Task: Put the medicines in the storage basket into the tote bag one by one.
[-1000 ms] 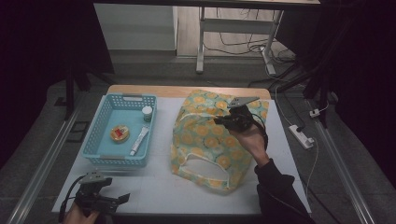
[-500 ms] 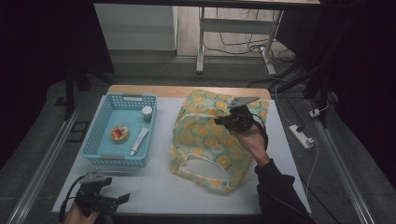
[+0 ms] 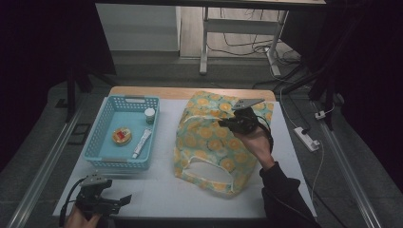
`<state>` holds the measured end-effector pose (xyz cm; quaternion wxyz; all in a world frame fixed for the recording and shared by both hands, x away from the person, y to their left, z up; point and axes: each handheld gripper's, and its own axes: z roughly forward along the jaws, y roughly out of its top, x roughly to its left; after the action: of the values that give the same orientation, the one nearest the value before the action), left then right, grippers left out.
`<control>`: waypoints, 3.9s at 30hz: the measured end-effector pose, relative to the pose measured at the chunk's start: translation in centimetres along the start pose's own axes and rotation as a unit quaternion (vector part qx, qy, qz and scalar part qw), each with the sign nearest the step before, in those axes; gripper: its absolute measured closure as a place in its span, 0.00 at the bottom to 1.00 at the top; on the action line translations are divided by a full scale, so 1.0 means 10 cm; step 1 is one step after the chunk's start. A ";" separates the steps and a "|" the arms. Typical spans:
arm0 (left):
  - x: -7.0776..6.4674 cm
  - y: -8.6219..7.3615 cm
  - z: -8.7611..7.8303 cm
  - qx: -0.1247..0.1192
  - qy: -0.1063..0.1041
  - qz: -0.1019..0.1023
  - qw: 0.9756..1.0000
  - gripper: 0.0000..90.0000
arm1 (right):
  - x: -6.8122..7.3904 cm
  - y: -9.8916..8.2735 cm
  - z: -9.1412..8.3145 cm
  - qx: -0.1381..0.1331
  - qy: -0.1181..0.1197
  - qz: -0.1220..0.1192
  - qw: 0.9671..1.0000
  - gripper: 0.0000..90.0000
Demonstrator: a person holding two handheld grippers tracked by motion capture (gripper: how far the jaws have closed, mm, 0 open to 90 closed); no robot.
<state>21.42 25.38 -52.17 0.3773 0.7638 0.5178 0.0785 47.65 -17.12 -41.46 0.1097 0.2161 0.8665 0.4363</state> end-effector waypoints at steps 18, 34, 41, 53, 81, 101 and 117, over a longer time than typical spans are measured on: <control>-0.01 0.08 -0.07 -0.022 -0.023 0.004 0.999 0.00 | 0.01 0.00 -0.02 -0.001 0.000 0.000 1.000 1.00; 0.05 0.20 -0.23 -0.053 -0.027 -0.007 0.998 0.00 | 0.00 0.00 -0.02 -0.001 0.003 0.001 1.000 1.00; 0.05 0.32 -0.28 -0.065 -0.023 0.012 0.998 0.00 | 0.00 0.00 -0.03 -0.001 0.003 -0.001 1.000 1.00; 0.17 0.61 -0.28 -0.060 -0.014 0.009 0.998 0.00 | -0.02 -0.02 -0.02 -0.002 0.006 0.007 1.000 1.00; 0.59 1.28 0.04 -0.043 0.010 0.001 0.999 0.00 | 0.00 -0.02 -0.03 -0.004 0.006 0.004 1.000 1.00; 1.01 1.73 0.35 -0.011 0.054 -0.004 0.998 0.01 | 0.02 -0.01 -0.02 -0.004 0.011 0.003 1.000 1.00; 1.31 1.84 0.75 0.055 0.089 -0.024 0.994 0.00 | -0.02 -0.03 -0.02 -0.002 0.006 0.002 1.000 0.99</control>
<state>44.56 29.49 -48.88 0.2889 0.7608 0.5709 0.1091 47.65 -17.55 -41.58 0.1039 0.2149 0.8659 0.4396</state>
